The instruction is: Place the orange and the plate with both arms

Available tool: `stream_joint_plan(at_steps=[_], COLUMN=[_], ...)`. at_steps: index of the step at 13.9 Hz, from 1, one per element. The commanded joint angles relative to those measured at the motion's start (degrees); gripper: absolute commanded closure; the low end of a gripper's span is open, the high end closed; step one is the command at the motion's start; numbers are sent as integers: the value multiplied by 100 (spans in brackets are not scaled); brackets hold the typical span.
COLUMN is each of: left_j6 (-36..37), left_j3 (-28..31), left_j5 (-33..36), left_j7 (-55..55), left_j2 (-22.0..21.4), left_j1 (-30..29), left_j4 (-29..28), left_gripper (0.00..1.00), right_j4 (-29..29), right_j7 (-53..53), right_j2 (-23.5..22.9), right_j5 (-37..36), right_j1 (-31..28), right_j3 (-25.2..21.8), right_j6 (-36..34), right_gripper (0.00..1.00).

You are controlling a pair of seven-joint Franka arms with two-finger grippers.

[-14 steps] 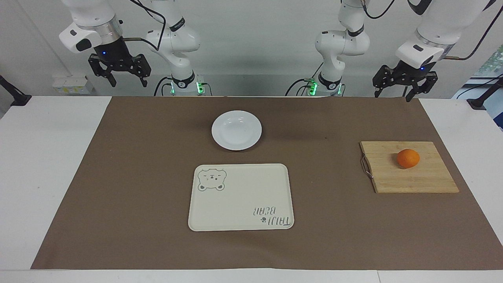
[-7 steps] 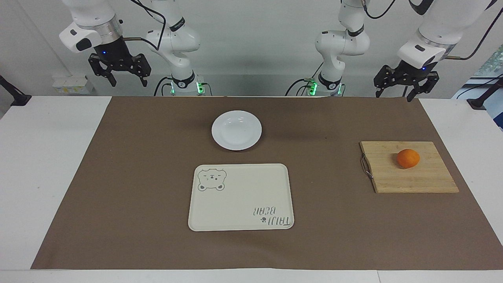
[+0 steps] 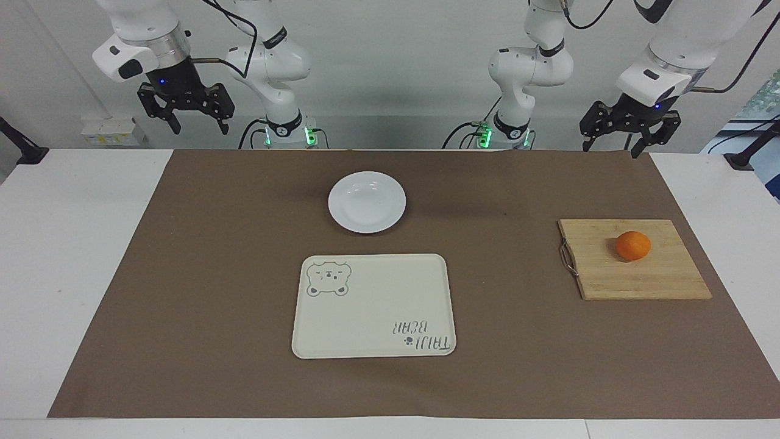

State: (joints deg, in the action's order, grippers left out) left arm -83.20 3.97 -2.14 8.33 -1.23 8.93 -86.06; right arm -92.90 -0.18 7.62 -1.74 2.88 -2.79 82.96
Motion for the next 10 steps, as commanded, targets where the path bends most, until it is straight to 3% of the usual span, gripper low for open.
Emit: stream_joint_plan(at_steps=[1,10], left_j6=[-135,-1760], left_j3=[-1,25], left_j5=[-216,-164], left_j7=[54,1239], left_j2=[-17,280], left_j1=[-234,-1120], left_j4=[-60,-974], left_gripper=[0,0], right_j4=[-140,-140], right_j7=[-123,-123], right_j2=[143,143], right_j5=[95,95], right_j1=[-41,-41], right_j3=[16,16], right_j6=[-34,-34], right_gripper=[0,0])
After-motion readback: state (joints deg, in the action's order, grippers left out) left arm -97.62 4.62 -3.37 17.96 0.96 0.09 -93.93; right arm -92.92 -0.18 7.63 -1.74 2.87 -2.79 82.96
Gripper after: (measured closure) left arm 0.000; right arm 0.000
